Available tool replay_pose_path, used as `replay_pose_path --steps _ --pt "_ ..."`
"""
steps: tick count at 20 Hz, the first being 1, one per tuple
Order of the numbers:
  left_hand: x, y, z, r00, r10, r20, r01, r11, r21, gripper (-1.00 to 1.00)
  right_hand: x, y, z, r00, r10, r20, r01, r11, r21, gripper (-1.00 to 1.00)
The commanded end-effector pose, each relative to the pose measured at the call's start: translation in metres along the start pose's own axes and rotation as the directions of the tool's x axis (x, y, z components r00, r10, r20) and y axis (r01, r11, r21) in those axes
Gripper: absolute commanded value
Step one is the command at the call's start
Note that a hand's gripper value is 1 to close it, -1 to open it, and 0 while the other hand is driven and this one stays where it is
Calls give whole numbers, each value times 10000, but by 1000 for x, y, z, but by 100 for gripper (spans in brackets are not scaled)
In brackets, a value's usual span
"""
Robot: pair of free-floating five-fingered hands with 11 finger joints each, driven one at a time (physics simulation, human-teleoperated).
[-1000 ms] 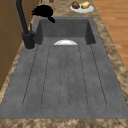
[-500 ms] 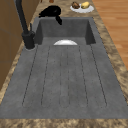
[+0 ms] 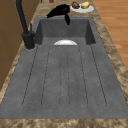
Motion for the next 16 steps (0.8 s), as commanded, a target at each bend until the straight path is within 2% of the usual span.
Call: replay_pose_path --steps 1,9,10,11,12,13,14,15,16 --pt "0 0 0 10000 0 0 0 10000 0 0 -13 3 20 9965 -588 590 571 9979 303 -100" --pt "0 0 0 10000 0 0 0 10000 0 0 -35 0 59 9856 -857 1455 815 9961 343 -100" --pt "0 0 0 10000 0 0 0 10000 0 0 -41 2 60 9858 -823 1463 792 9965 269 -100" --pt "0 0 0 10000 0 0 0 10000 0 0 -38 0 58 9921 -729 1016 717 9973 155 -100" --pt "0 0 0 10000 0 0 0 10000 0 0 -43 -5 54 9936 -845 754 845 9964 33 -100" --pt "0 0 0 10000 0 0 0 10000 0 0 -27 -1 52 9919 -44 1268 -9 9991 422 -100" --pt "0 0 0 10000 0 0 0 10000 0 0 -32 4 55 9945 -343 985 295 9983 498 -100" --pt "0 0 0 10000 0 0 0 10000 0 0 -36 2 55 9947 -388 954 378 9992 131 -100" --pt "0 0 0 10000 0 0 0 10000 0 0 -35 1 55 9950 -319 945 295 9992 274 -100"
